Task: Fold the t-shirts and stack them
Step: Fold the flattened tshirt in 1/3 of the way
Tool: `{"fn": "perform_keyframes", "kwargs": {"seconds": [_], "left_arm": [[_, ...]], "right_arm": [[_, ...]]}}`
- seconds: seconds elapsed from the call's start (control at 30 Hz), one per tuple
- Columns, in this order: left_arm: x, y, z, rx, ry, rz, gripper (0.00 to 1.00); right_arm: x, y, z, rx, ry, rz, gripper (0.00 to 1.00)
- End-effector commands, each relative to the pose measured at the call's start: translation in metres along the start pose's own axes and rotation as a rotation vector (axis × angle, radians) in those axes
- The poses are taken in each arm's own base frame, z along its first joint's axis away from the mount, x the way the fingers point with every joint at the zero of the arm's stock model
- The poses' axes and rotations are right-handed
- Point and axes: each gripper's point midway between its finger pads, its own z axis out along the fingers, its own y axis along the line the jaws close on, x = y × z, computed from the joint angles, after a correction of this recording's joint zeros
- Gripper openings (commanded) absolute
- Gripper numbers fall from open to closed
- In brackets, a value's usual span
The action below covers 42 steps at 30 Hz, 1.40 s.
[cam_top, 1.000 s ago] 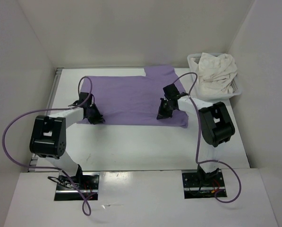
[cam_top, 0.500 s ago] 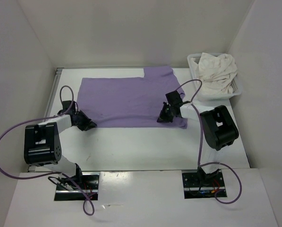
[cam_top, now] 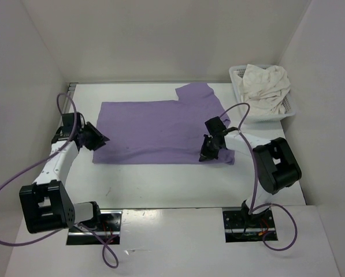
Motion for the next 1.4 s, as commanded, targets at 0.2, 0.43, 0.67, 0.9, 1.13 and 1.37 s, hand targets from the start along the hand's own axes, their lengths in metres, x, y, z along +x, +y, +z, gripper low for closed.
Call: {"fn": "perform_keyframes", "kwargs": {"seconds": [0.2, 0.43, 0.67, 0.9, 1.13, 1.37], "left_arm": [[-0.061, 0.024, 0.056, -0.186, -0.091, 0.103, 0.43], [-0.065, 0.034, 0.072, -0.201, -0.114, 0.115, 0.49], [-0.061, 0.044, 0.089, -0.226, -0.078, 0.116, 0.46], [-0.057, 0.038, 0.101, -0.243, -0.065, 0.161, 0.45], [-0.065, 0.030, 0.097, -0.239, -0.114, 0.155, 0.45], [-0.060, 0.044, 0.108, -0.286, -0.085, 0.149, 0.26]], "right_arm": [[-0.043, 0.047, -0.049, -0.075, -0.106, -0.100, 0.11], [-0.052, 0.072, -0.054, -0.169, -0.112, -0.116, 0.12], [-0.050, 0.074, -0.052, -0.183, -0.101, -0.138, 0.12], [-0.055, 0.079, -0.051, -0.197, -0.103, -0.141, 0.12], [-0.054, 0.081, -0.048, -0.204, -0.097, -0.142, 0.12], [-0.057, 0.083, -0.050, -0.209, -0.104, -0.144, 0.14]]}}
